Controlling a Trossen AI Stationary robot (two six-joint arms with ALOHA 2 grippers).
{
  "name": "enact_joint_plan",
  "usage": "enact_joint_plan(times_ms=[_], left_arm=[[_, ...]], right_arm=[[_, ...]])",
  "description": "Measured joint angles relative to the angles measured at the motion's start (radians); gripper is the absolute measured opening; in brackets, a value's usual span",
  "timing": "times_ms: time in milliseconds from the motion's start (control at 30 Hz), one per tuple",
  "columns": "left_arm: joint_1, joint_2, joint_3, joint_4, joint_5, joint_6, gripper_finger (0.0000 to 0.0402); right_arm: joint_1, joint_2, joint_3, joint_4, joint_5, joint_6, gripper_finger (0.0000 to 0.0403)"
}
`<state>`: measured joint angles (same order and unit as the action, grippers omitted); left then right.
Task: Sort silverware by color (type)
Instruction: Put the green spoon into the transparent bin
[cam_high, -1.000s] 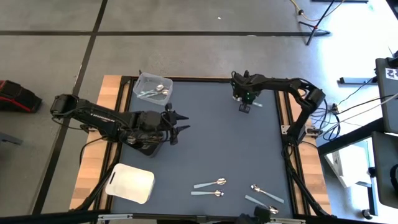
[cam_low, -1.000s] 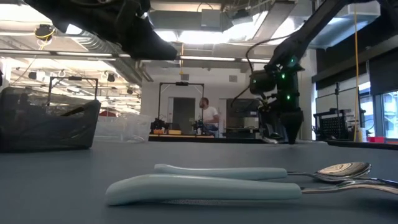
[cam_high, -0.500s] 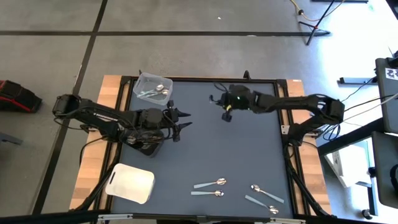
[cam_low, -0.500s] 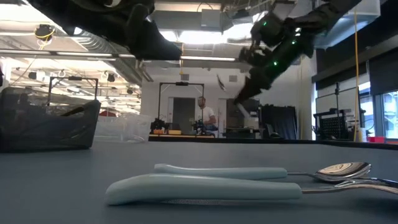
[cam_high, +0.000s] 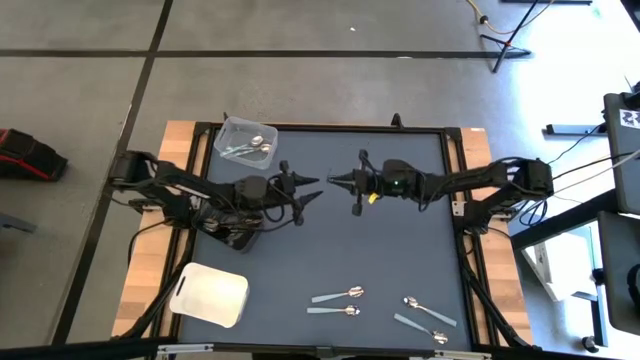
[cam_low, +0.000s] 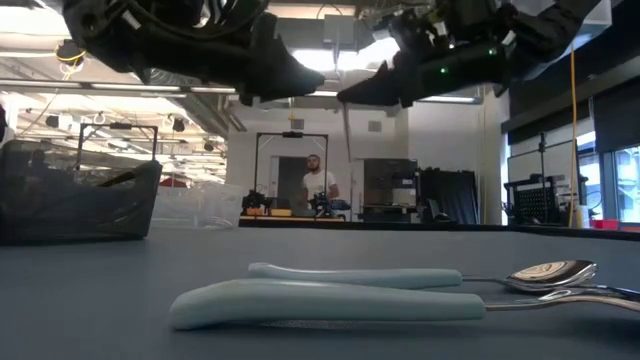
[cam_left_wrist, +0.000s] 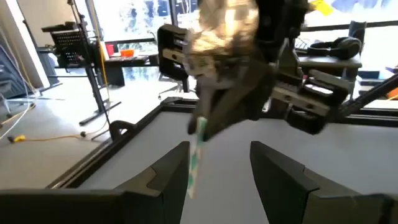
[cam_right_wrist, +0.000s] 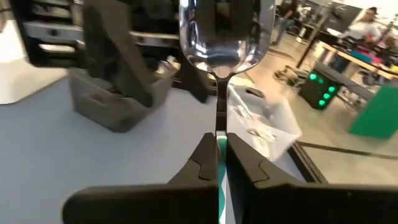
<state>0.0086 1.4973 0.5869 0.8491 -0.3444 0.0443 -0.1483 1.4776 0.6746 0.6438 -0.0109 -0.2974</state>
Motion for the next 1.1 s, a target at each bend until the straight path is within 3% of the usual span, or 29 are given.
enact_joint_plan(times_ms=[167,367,567,767,1100], left_arm=[[0.000,0.024,0.000,0.046,0.004,0.018,0.0165],[-0.010,0.024,0.000,0.091,0.089,0.019,0.0165],[-0.011,0.024,0.000,0.093,0.041,0.021,0.0165],[-0.010,0.024,0.000,0.086,-0.035,0.021,0.0165],[-0.016,0.024,0.000,0.103,-0.031,0.021,0.0156]], right_arm=[[0.044,0.003,0.000,0.023,0.006,-0.003,0.0001],[0.057,0.049,0.000,0.109,0.049,-0.003,0.0001],[0.057,0.121,0.002,0.230,0.028,0.009,0.0001],[0.068,0.150,0.026,0.231,0.022,0.010,0.0001],[0.084,0.150,0.032,0.235,0.029,0.008,0.0001]])
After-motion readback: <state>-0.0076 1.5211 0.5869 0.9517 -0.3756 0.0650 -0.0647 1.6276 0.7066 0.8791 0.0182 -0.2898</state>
